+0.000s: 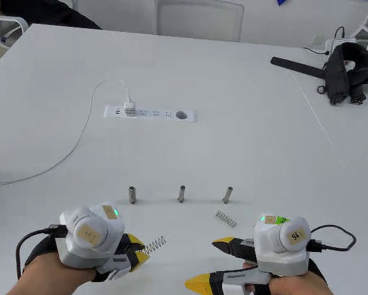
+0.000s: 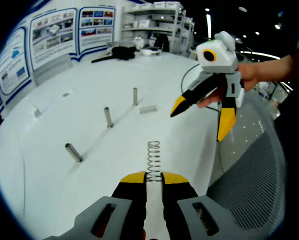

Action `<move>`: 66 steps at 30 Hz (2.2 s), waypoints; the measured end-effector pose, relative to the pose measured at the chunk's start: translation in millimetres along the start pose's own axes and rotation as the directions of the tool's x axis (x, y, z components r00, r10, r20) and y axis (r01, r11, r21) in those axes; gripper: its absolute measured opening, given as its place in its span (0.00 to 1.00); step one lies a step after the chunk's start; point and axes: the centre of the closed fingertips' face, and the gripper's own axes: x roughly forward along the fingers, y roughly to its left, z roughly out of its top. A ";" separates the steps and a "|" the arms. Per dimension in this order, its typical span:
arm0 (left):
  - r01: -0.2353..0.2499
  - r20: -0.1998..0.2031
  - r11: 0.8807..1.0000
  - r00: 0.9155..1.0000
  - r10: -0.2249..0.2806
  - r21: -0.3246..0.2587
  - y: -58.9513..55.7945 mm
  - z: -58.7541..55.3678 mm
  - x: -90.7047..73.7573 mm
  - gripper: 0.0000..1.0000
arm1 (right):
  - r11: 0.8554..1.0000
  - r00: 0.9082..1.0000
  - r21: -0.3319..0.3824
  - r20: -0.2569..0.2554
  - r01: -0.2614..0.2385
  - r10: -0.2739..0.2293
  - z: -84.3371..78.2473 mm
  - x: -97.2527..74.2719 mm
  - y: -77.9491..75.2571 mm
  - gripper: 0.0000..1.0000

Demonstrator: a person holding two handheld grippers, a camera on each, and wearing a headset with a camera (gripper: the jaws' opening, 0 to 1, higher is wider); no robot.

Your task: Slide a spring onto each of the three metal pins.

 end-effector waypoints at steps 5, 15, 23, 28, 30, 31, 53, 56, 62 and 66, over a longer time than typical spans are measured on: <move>0.015 0.008 1.000 1.000 -0.015 0.020 -14.8 1.7 -4.6 0.10 | 0.998 0.998 -0.001 0.013 -0.060 0.060 7.6 8.0 9.7 0.62; 0.046 0.032 0.998 0.998 -0.047 0.031 -36.7 4.6 -3.9 0.10 | 0.988 0.987 0.009 0.036 -0.157 0.157 14.9 13.7 27.0 0.45; 0.072 0.048 0.996 0.996 -0.074 0.057 -48.8 13.5 -2.3 0.10 | 0.979 0.979 -0.001 0.030 -0.202 0.202 11.8 17.4 36.7 0.32; 0.085 0.048 0.993 0.995 -0.090 0.085 -52.1 18.2 -1.5 0.10 | 0.971 0.970 -0.001 0.043 -0.238 0.238 14.6 15.2 43.6 0.27; 0.092 0.049 0.991 0.994 -0.097 0.096 -53.7 20.5 -1.0 0.10 | 0.968 0.967 0.000 0.044 -0.252 0.252 15.6 13.8 45.5 0.24; 0.096 0.048 0.990 0.994 -0.101 0.104 -54.2 20.9 -0.4 0.10 | 0.967 0.966 -0.001 0.043 -0.256 0.255 15.9 13.4 45.9 0.22; 0.127 0.073 0.977 0.987 -0.142 0.174 -59.5 44.3 6.3 0.10 | 0.964 0.967 -0.075 -0.005 -0.256 0.256 37.2 -7.2 48.5 0.12; 0.130 0.100 0.978 0.984 -0.148 0.165 -59.4 53.1 6.8 0.09 | 0.962 0.970 -0.123 -0.031 -0.243 0.241 43.9 -12.8 47.5 0.12; 0.136 0.125 0.975 0.979 -0.159 0.177 -62.6 66.6 10.1 0.09 | 0.935 0.969 -0.272 -0.153 -0.228 0.192 45.4 -22.6 44.4 0.13; 0.141 0.140 0.974 0.976 -0.167 0.176 -63.9 73.6 12.3 0.09 | 0.898 0.956 -0.361 -0.237 -0.251 0.172 38.6 -26.8 44.0 0.18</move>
